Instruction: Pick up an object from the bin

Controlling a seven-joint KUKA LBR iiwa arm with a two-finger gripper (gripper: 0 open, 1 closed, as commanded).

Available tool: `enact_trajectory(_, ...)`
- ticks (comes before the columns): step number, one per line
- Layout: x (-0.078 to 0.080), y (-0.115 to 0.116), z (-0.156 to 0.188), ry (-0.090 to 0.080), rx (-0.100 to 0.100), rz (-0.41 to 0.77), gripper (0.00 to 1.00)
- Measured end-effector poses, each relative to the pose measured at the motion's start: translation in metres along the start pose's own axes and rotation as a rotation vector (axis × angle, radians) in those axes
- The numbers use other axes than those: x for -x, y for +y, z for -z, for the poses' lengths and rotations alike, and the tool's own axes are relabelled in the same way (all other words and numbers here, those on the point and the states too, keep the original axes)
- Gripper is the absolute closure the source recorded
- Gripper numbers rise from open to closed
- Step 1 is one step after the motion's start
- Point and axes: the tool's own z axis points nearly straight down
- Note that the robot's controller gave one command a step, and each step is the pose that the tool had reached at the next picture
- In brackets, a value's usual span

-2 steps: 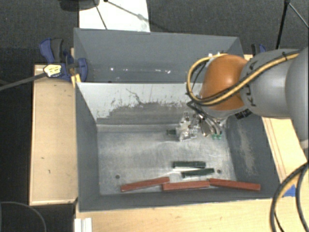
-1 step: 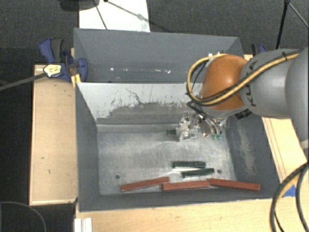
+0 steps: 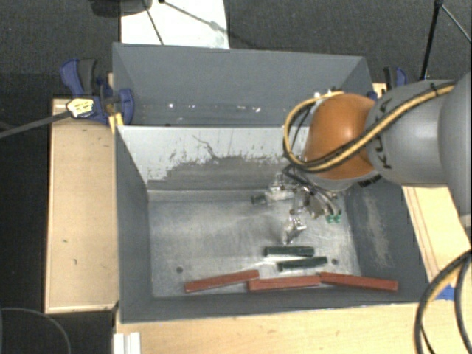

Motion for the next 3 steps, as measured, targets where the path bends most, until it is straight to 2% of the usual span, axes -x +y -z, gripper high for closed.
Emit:
enact_trajectory(2,-0.001,0.001,0.001,-0.003,0.000,0.011,0.00)
enact_trajectory(3,0.004,0.017,0.001,-0.006,-0.005,0.090,0.00)
